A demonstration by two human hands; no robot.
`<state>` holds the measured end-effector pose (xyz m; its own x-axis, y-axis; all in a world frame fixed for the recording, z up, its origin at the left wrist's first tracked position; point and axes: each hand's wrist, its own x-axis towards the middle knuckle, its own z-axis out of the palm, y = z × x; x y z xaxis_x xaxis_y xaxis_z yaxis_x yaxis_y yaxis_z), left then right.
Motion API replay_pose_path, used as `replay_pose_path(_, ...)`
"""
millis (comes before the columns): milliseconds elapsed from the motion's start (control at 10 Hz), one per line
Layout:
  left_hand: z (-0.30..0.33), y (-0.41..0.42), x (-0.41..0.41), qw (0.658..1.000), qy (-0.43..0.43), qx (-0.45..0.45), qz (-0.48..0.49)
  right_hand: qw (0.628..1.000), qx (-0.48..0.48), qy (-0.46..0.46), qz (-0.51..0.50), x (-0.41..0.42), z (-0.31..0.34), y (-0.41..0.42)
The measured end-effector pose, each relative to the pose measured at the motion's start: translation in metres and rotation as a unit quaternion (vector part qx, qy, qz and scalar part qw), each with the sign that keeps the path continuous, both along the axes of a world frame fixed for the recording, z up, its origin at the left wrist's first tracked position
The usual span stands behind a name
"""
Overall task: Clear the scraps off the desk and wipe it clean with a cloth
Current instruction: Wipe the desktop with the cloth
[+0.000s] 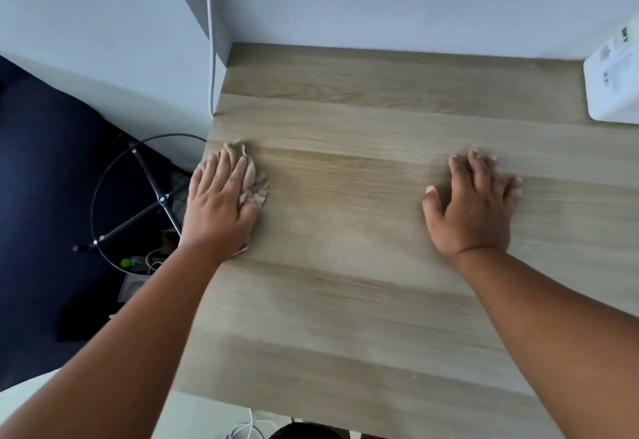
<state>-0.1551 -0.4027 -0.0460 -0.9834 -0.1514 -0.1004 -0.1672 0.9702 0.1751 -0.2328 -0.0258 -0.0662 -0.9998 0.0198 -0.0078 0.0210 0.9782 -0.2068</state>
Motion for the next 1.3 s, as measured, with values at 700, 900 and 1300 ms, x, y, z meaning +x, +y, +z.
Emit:
replay_pose_path(700, -0.004, -0.01, 0.06, 0.999, -0.005, -0.001, -0.054, 1.0, -0.002, 0.005, 0.003, -0.001, -0.003, 0.001)
replay_pose_path(900, -0.011, 0.05, 0.035, 1.0, 0.0, 0.017, -0.004, 1.0, 0.002, 0.004, 0.004, -0.001, -0.003, 0.002)
replay_pose_path(1300, -0.006, -0.002, 0.152, 0.986, -0.007, 0.013, -0.167, 1.0, -0.006, 0.025, 0.006, -0.001, -0.006, 0.002)
